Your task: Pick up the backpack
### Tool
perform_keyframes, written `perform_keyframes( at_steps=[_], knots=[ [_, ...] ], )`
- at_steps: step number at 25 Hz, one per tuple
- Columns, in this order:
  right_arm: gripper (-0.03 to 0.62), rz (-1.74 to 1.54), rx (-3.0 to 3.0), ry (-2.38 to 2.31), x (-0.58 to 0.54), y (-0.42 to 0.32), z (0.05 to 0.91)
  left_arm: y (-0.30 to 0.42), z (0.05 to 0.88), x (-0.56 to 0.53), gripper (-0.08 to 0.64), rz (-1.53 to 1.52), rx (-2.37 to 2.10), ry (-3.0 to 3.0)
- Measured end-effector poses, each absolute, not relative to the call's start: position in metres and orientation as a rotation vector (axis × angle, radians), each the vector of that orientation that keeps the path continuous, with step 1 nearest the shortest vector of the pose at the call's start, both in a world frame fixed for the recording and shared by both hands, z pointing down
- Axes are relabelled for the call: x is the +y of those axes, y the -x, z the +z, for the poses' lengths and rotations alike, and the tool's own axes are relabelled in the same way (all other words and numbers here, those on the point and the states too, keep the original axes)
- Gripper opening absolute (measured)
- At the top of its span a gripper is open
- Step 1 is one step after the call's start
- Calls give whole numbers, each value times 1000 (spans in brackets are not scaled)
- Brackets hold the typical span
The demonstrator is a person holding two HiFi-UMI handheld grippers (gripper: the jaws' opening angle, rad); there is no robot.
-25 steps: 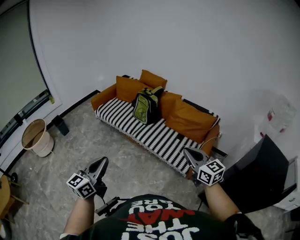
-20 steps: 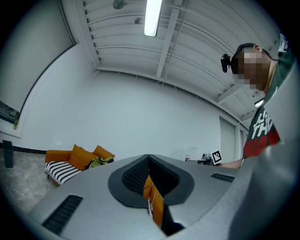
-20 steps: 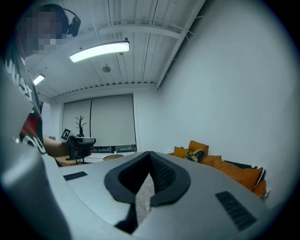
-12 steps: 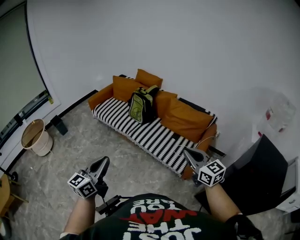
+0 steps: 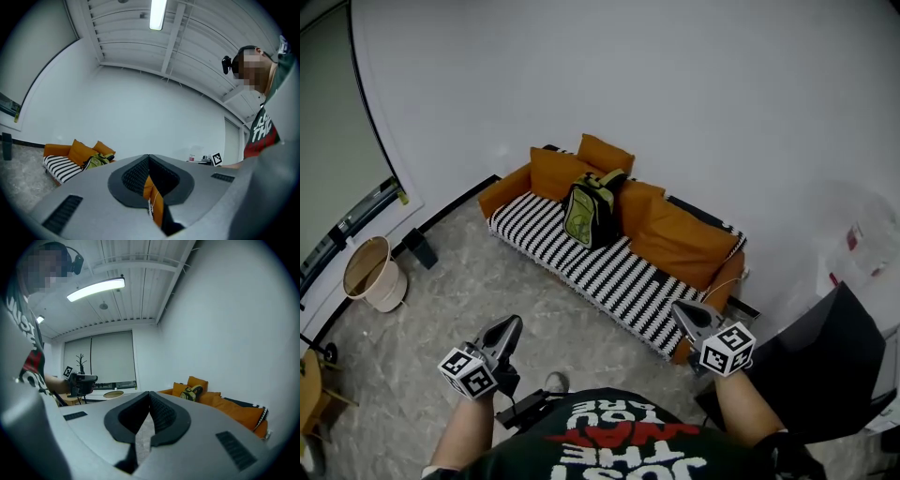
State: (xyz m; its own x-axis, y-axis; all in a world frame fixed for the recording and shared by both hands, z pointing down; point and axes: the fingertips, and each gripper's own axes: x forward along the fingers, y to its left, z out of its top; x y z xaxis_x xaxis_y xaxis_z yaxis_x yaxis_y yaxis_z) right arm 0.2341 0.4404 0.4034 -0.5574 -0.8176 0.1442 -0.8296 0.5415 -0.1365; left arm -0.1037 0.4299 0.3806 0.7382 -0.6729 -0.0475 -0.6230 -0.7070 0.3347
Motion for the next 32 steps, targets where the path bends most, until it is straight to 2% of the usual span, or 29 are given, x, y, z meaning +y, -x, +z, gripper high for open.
perform_keyframes(
  at_steps=[9, 19, 25, 32],
  knots=[
    [28, 263, -2605, -1528, 294, -171, 410, 158, 404, 264, 11, -289, -879, -2663],
    [28, 265, -2556, -1565, 128, -84, 387, 229, 394, 82, 11, -264, -763, -2689],
    [28, 323, -2526, -1546, 56, -77, 398, 242, 403, 15, 11, -247, -775, -2653],
    [28, 340, -2528, -1473, -20, -106, 422, 216, 414, -47, 12, -206, -823, -2633]
  ],
)
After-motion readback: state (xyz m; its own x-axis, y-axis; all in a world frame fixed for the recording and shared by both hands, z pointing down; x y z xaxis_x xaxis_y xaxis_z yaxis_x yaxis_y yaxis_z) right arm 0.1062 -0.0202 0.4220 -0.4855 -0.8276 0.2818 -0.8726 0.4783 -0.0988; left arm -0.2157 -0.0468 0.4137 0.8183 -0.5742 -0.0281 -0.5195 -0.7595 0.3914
